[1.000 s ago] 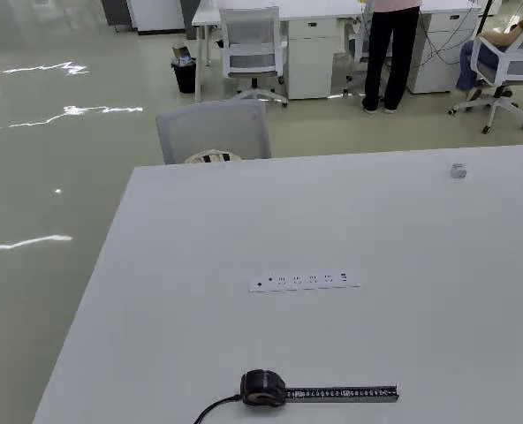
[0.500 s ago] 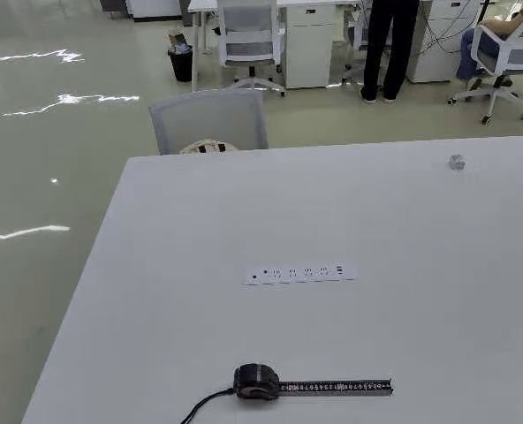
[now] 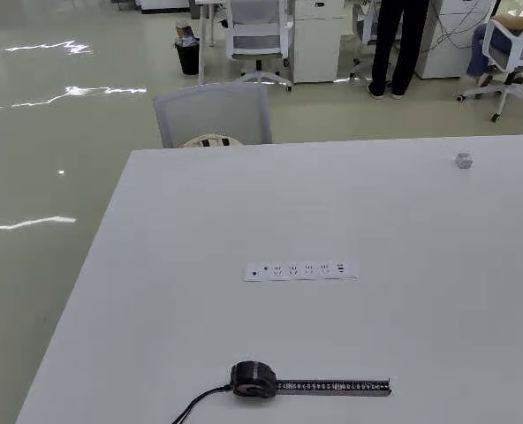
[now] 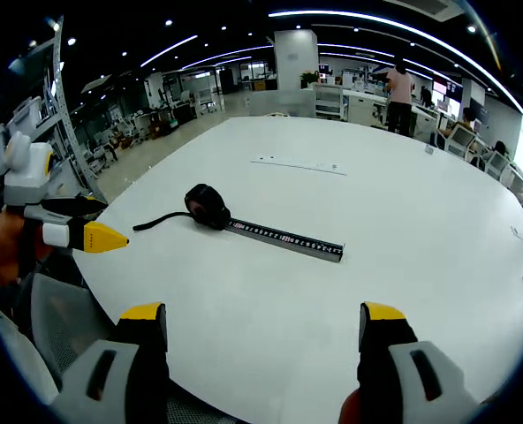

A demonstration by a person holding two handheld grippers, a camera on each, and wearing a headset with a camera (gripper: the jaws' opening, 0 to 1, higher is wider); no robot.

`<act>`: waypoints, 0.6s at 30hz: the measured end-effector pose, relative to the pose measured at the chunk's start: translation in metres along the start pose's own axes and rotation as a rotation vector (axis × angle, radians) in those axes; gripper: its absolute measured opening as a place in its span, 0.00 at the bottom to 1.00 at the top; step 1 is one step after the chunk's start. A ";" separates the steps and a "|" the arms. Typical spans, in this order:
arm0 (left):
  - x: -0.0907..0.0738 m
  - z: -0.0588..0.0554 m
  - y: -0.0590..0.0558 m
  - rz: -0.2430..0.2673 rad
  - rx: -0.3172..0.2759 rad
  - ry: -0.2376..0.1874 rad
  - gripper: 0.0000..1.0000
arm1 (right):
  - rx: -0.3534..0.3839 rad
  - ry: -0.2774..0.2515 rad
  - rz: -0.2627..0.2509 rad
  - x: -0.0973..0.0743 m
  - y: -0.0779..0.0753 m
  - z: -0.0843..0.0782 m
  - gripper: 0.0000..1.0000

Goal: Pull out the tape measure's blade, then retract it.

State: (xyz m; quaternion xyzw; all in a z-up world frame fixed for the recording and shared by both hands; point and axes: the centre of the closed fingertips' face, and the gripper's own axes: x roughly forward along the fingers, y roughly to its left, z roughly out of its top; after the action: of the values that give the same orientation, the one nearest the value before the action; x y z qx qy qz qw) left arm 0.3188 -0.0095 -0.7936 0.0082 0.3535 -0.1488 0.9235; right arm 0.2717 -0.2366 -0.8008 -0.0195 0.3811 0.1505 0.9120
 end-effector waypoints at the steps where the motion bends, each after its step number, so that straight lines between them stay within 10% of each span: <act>1: 0.002 -0.002 0.000 0.006 0.001 0.006 1.00 | -0.003 0.004 0.000 0.001 -0.001 0.000 0.92; 18: 0.022 -0.005 0.008 0.070 -0.048 0.030 0.95 | -0.035 0.054 0.035 0.029 -0.018 -0.001 0.90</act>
State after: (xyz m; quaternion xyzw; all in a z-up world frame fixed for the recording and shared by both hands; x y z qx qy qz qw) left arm 0.3334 -0.0067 -0.8123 0.0005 0.3704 -0.1079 0.9226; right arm 0.2953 -0.2464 -0.8232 -0.0329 0.4032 0.1726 0.8981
